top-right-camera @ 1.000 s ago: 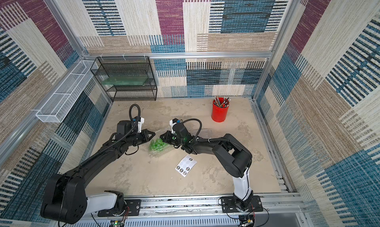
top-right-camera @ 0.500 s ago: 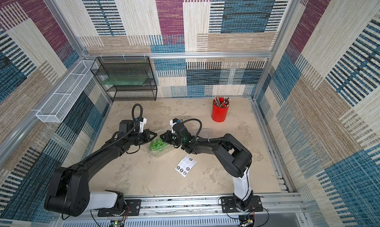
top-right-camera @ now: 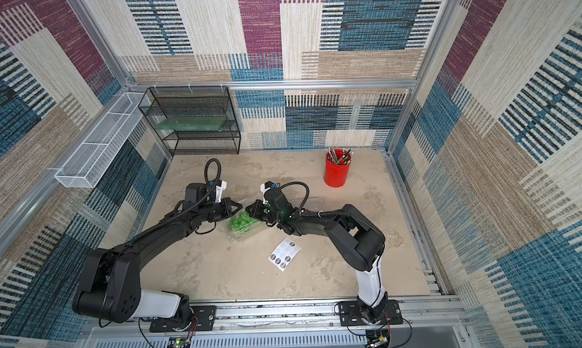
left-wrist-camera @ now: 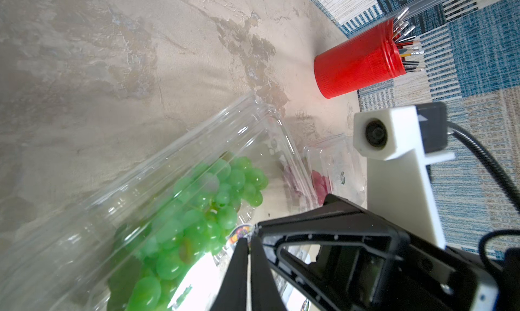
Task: Label fruit boxes
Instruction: Stick the label on the fruit box.
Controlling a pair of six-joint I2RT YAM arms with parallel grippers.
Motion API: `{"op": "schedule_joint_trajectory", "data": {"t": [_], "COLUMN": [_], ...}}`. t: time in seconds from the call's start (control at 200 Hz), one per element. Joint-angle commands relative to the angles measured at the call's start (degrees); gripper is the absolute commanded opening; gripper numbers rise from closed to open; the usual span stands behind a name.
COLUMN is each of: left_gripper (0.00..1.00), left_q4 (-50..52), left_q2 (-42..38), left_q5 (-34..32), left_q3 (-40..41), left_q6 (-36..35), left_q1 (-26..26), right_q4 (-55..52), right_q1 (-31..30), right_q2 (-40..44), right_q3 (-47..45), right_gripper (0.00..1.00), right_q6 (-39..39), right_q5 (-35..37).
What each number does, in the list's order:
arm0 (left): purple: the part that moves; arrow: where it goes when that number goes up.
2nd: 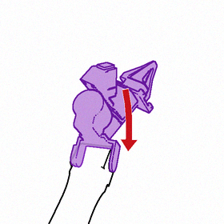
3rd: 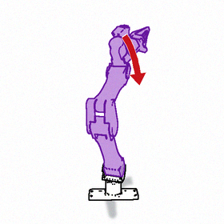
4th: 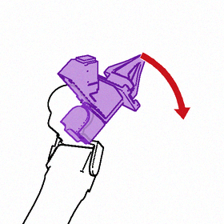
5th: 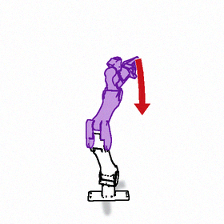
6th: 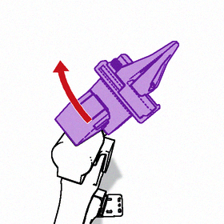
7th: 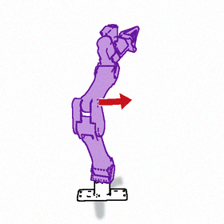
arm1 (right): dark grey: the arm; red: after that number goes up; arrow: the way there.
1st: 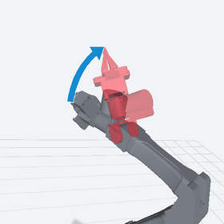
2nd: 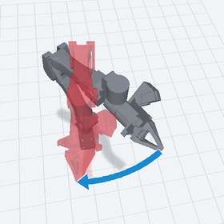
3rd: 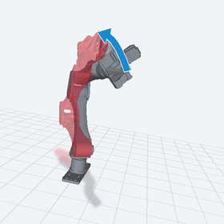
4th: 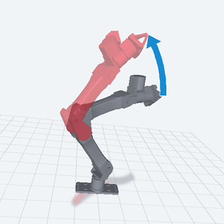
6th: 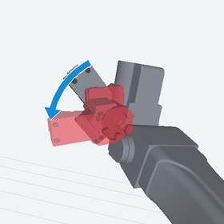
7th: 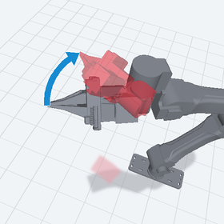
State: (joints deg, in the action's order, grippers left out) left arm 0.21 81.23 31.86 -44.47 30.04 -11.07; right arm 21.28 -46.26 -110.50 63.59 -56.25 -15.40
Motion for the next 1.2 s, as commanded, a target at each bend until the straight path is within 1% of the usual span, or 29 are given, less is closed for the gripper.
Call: {"op": "schedule_joint_trajectory", "data": {"t": [0.0, 0.045, 0.055, 0.075, 0.305, 1.197], "left_gripper": [0.09, 0.09, 0.09, 0.09, 0.09, 0.08], "left_q4": [-1.41, -1.44, -1.53, -1.57, -1.7, -2.59], "left_q2": [0.53, 0.77, 0.9, 1.03, 1.75, 5.16], "left_q5": [0.84, 0.84, 2.29, 2.81, 3.81, 3.82], "left_q3": [-0.62, -0.63, -0.64, -0.67, -0.97, -1.22], "left_q6": [0.7, 0.74, 0.79, 0.72, 1.05, 1.38], "left_q1": [0.0, 0.0, 0.0, 0.06, 0.0, -0.08], "right_q4": [-0.38, -0.45, -0.45, -0.45, -0.67, -0.88], "right_q1": [0.03, 0.03, 0.03, 0.03, 0.12, 0.21], "right_q2": [-0.29, -0.35, -0.38, -0.38, -0.44, -0.4], "right_q3": [0.5, 0.49, 0.5, 0.59, 0.66, 0.75], "right_gripper": [0.0, 0.0, 0.0, 0.0, 0.0, 0.0], "right_q6": [0.69, 0.7, 0.66, 0.69, 0.66, 0.78], "right_q5": [0.29, 0.36, 0.3, 0.22, 0.19, -0.06]}}
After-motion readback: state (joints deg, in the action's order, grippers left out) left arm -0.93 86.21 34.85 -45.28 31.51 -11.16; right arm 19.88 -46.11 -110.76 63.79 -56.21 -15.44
